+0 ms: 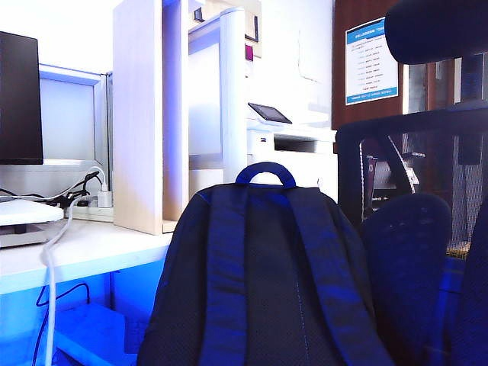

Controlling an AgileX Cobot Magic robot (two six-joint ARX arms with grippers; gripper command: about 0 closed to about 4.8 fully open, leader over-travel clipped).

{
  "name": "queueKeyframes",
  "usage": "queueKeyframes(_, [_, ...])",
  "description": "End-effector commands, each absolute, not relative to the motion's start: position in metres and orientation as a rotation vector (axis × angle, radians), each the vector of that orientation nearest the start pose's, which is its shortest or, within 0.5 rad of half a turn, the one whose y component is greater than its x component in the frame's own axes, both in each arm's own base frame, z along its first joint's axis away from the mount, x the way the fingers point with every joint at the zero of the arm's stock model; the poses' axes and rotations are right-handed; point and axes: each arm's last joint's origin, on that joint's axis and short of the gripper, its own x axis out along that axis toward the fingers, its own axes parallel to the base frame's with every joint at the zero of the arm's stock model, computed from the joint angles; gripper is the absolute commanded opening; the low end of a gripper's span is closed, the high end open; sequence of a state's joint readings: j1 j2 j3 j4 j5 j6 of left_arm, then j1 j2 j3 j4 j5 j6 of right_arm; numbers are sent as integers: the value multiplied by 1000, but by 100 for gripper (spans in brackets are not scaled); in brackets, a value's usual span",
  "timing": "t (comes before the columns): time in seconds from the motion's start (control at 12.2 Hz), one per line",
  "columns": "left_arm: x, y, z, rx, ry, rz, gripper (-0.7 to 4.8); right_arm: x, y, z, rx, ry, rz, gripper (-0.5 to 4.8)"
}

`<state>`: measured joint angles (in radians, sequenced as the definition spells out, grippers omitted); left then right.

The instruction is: Grab the backpack from the chair and place it on the desk.

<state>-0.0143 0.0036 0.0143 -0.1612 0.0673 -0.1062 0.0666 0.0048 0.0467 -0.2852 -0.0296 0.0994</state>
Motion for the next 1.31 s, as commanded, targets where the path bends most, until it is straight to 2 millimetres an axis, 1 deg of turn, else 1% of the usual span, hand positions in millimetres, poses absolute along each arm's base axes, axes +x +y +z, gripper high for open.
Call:
queueKeyframes(0.08, [96, -3, 149, -110, 177, -70, -5, 92, 7, 151, 95, 243, 74, -1])
queueKeyframes(0.49, [96, -3, 150, -110, 169, -75, -4, 92, 7, 151, 95, 242, 74, -1])
queueKeyframes(0.57, [96, -4, 152, -112, 154, -101, -3, 92, 7, 152, 95, 241, 75, -1])
queueKeyframes(0.66, [96, -7, 160, -122, 85, -206, 85, 93, 7, 154, 96, 215, 76, -1])
queueKeyframes(0.74, [95, -9, 167, -118, 32, -276, 161, 93, 7, 158, 99, 171, 80, -1])
queueKeyframes(0.82, [94, -10, 178, -105, -52, -330, 193, 94, 7, 164, 108, 115, 91, -1])
queueKeyframes(0.9, [93, -10, 186, -98, -99, -338, 193, 94, 7, 169, 129, 64, 95, -1])
queueKeyframes(0.98, [89, -10, 201, -96, -169, -340, 265, 95, 7, 175, 189, -1, 102, 1])
queueKeyframes(1.07, [87, -10, 209, -105, -192, -340, 333, 94, 8, 179, 234, -35, 128, 36])
queueKeyframes(1.15, [84, -10, 217, -109, -217, -342, 393, 94, 8, 183, 282, -65, 150, 108])
queueKeyframes(1.23, [81, -10, 229, -114, -246, -346, 453, 93, 8, 189, 342, -79, 158, 164])
queueKeyframes(1.31, [78, -10, 239, -111, -263, -350, 479, 90, 9, 198, 390, -98, 176, 225])
